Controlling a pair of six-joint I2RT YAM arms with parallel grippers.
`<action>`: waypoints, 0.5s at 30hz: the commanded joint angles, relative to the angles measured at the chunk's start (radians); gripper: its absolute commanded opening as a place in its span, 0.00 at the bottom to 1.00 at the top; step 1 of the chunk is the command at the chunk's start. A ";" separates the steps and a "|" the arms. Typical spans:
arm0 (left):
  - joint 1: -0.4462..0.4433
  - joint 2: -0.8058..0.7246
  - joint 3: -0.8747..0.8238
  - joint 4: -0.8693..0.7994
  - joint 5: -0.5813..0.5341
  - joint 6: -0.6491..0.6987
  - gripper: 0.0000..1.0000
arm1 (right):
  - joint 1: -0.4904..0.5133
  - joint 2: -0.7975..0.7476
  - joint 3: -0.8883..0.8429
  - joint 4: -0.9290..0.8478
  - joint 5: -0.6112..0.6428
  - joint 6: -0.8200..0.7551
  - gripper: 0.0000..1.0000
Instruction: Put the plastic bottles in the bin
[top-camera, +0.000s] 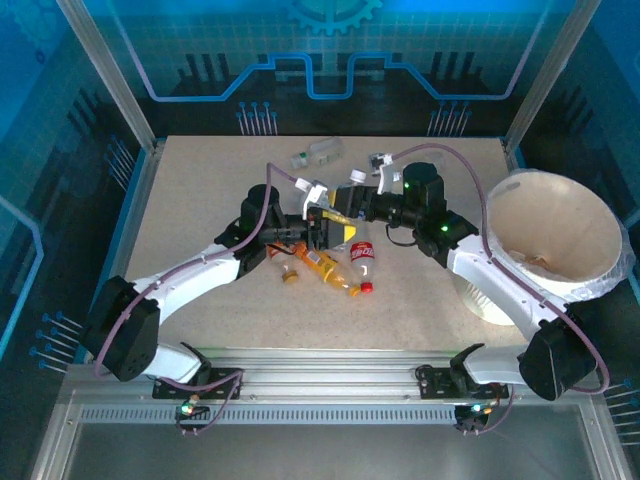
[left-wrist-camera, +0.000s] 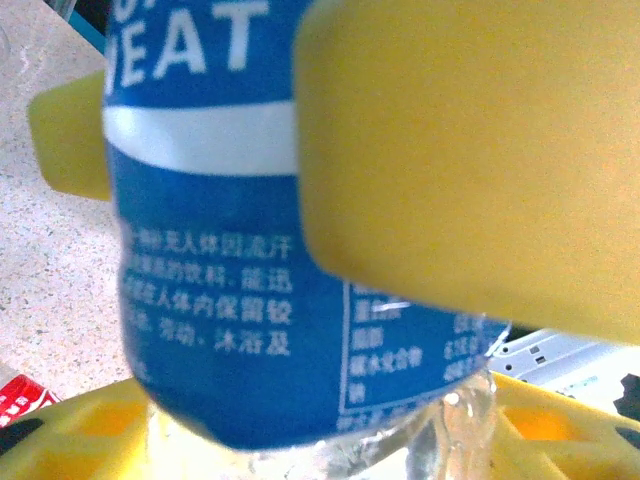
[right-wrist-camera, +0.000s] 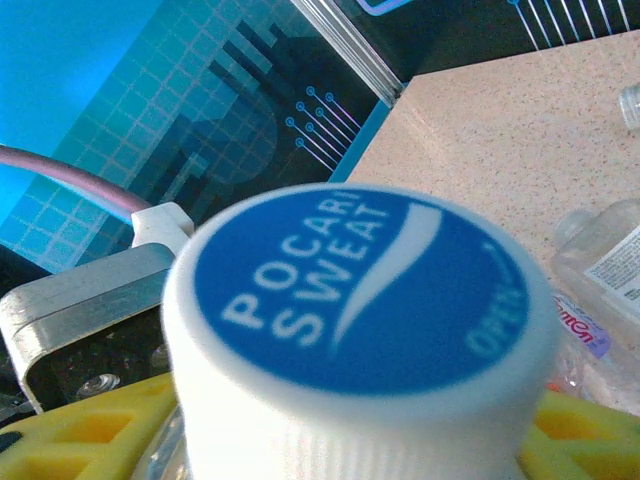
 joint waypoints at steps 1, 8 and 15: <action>-0.003 0.008 0.045 -0.050 -0.047 0.043 0.65 | 0.009 -0.021 0.016 -0.049 0.051 -0.021 0.44; 0.005 -0.017 0.048 -0.049 -0.141 0.003 0.99 | 0.010 -0.072 -0.017 -0.059 0.188 -0.015 0.37; 0.006 -0.054 0.051 -0.058 -0.119 -0.027 0.99 | 0.008 -0.179 0.034 -0.202 0.343 -0.125 0.33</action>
